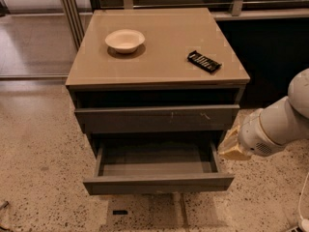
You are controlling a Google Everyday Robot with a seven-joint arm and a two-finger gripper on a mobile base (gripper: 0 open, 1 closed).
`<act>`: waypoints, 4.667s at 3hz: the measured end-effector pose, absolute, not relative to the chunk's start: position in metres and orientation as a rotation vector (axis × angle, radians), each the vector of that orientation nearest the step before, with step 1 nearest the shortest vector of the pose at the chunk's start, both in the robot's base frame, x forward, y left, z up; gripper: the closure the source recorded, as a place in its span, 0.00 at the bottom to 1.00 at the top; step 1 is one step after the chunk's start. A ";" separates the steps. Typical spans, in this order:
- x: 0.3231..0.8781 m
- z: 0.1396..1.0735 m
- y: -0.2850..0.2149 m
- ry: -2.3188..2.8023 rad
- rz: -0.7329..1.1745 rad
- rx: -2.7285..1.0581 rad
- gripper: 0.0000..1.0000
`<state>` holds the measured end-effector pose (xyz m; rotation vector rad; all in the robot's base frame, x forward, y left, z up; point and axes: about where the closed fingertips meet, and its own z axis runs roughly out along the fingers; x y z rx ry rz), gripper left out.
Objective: Close middle drawer
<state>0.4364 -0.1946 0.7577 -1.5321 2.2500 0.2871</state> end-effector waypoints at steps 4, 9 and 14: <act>0.417 0.531 -0.176 2.277 0.572 -1.470 1.00; 0.439 0.419 -0.177 2.009 0.389 -1.479 1.00; 0.485 0.421 -0.177 1.592 -0.090 -1.462 1.00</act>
Offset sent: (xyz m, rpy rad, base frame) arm 0.0124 0.0260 -0.1685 0.1577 -0.0222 -0.0221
